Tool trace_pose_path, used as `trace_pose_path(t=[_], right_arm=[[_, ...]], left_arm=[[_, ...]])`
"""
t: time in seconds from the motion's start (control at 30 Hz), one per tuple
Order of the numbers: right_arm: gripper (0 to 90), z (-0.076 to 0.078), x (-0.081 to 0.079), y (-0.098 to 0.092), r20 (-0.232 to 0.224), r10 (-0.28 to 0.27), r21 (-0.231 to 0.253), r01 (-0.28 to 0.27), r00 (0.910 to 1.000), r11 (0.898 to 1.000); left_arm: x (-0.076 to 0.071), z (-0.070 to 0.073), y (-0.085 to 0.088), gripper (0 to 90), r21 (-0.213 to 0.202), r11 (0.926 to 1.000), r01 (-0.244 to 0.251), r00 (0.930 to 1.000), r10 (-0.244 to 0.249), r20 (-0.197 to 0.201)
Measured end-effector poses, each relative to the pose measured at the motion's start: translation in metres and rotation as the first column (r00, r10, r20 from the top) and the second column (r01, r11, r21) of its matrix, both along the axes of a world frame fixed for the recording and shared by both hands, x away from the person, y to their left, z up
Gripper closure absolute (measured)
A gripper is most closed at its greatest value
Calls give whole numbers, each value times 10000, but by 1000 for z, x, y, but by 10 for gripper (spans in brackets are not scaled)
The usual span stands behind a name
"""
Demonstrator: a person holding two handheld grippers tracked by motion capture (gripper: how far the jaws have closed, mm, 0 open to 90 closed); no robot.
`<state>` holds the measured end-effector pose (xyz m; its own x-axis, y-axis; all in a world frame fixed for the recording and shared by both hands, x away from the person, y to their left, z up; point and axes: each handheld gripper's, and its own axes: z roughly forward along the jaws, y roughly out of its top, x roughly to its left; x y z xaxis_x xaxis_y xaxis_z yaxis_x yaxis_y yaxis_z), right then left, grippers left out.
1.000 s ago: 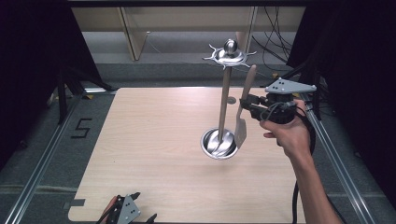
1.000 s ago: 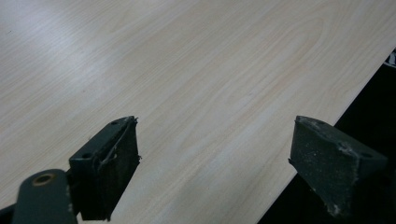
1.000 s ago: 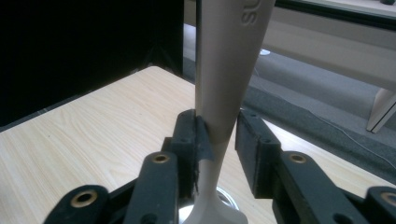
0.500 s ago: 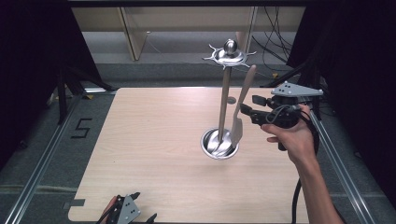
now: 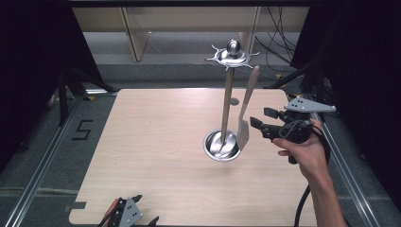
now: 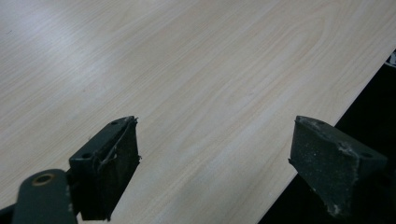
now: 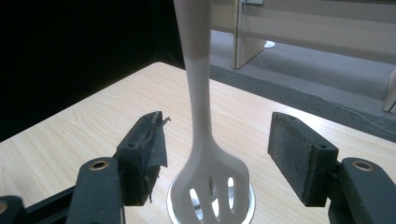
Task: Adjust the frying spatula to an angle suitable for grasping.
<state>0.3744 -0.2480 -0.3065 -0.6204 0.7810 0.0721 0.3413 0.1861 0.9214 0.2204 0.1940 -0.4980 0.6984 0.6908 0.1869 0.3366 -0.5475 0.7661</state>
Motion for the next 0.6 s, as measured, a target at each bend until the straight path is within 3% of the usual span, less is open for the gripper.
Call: trace_pose_path(t=[0.07,0.1,0.17,0.4,0.53,0.6], right_arm=[[369,-5,-2,-4,-156,108,128,-106,9998,9999],[365,-7,-4,-8,-4,98,-38,-98,10000,9999],[363,-11,-6,-10,-173,89,233,-85,9998,9997],[360,-24,-13,-19,-440,-141,455,161,9989,9988],[358,-35,-14,-27,-405,-286,336,299,9988,9990],[357,-41,-15,-29,-628,-422,437,450,9971,9980]], left_arm=[[0,0,0,148,-62,10000,-15,10000,15,-3],[0,0,0,148,-82,10000,30,10000,-30,-78],[0,0,0,148,-21,10000,34,10000,-34,-86],[0,0,0,148,-30,10000,25,9999,-26,-99],[0,0,0,148,-24,10000,0,10000,0,-17],[0,0,0,148,-10,10000,7,10000,-7,12]])
